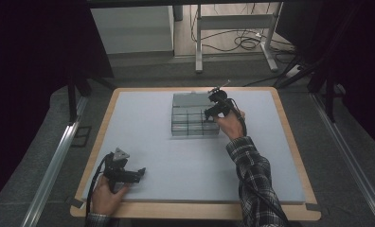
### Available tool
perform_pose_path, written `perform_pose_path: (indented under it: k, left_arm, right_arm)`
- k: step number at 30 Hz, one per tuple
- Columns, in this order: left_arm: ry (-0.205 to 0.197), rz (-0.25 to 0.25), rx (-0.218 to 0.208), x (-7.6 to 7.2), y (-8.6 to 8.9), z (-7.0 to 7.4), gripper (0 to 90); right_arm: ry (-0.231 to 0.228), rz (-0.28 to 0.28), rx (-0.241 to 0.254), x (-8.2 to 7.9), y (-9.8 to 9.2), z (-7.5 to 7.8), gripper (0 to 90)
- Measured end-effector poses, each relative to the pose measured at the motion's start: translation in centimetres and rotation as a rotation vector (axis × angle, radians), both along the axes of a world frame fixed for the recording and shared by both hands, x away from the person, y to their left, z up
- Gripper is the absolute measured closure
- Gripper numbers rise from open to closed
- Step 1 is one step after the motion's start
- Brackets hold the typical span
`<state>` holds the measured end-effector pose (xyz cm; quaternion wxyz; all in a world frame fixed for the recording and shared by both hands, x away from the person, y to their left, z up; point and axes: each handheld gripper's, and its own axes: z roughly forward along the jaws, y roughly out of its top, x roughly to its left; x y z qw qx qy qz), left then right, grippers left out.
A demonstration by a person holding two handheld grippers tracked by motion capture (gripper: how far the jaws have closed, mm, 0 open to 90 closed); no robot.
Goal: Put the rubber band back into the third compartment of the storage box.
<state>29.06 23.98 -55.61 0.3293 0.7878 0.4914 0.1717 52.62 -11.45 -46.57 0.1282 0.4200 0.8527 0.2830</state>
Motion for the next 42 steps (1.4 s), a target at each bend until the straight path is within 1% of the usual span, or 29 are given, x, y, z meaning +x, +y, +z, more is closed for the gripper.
perform_pose_path:
  k: [7,10,16,17,19,25,31,36,42]
  left_arm:
    - [0.000,0.000,0.000,0.0,0.0,0.0,0.0]
    - [0.000,0.000,-0.002,0.0,0.0,0.0,0.0]
    - [-0.001,0.000,-0.002,0.0,0.0,0.0,0.0]
    - [-0.003,0.005,-0.008,0.0,-0.1,0.0,0.0]
    - [-0.003,0.005,-0.007,0.0,-0.1,0.0,0.0]
    - [-0.003,0.005,-0.007,0.0,0.0,0.0,0.0]
    - [-0.003,0.005,-0.007,0.0,-0.1,0.0,0.0]
    - [-0.003,0.005,-0.007,0.0,-0.1,0.0,0.0]
    - [-0.003,0.006,-0.008,0.0,-0.1,0.0,0.0]
  right_arm:
    - [-0.007,0.021,0.007,-0.8,-0.1,0.2,54.2]
    - [-0.014,0.033,0.013,-1.2,-0.4,0.3,50.5]
    - [-0.021,0.045,0.022,-1.9,-0.6,0.4,46.1]
    - [-0.024,0.051,0.025,-2.2,-0.7,0.5,44.3]
    - [-0.024,0.053,0.025,-2.3,-0.7,0.5,43.4]
    - [-0.034,0.072,0.028,-3.3,-0.7,0.4,35.8]
    - [-0.041,0.085,0.035,-4.2,-0.7,0.4,31.1]
    - [-0.056,0.089,0.043,-4.9,-0.9,0.5,28.5]
    - [-0.058,0.093,0.048,-5.7,-1.2,0.4,26.4]
